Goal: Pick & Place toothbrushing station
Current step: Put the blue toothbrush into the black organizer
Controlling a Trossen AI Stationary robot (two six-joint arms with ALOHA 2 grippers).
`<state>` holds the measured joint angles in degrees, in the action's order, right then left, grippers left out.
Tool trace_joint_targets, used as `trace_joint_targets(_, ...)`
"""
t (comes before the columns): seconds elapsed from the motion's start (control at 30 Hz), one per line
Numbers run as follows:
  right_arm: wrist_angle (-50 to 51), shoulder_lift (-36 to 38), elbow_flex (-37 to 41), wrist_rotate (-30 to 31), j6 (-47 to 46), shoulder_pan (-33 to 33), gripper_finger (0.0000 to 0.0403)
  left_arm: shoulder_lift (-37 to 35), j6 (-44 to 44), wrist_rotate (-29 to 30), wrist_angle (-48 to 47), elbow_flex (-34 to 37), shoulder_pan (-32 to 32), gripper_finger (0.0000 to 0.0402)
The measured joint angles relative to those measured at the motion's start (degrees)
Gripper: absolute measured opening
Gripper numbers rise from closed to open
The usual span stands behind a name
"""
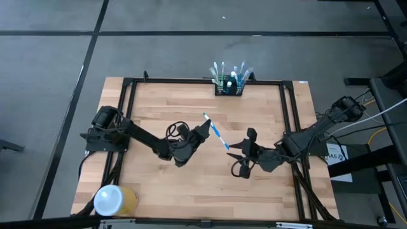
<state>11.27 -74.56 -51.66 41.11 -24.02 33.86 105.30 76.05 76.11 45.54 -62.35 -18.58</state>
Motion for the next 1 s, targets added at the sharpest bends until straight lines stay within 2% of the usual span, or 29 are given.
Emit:
trace_joint_targets(0.2,0.79,-0.07,0.0,3.28,-0.93,-0.46,0.0144,0.0,0.13,0.03,0.21,0.0,-0.48,0.0017)
trace_joint_targets(0.37,0.8,-0.07,0.0,1.42,-2.42,-1.21,0.0144,0.0,-0.21,0.15,0.2,0.0,-0.55,0.0017)
trace_joint_targets(0.73,0.52,-0.07,0.0,1.91,-2.99,-1.68,0.0144,0.0,-0.38,-1.19,1.77,0.0,-0.51,0.0017)
trace_joint_targets(1.0,0.13,-1.73,-0.04,1.05,-4.12,-2.39,0.0144,-0.04,-6.1,-1.95,7.68,-0.04,-0.3,0.0017)
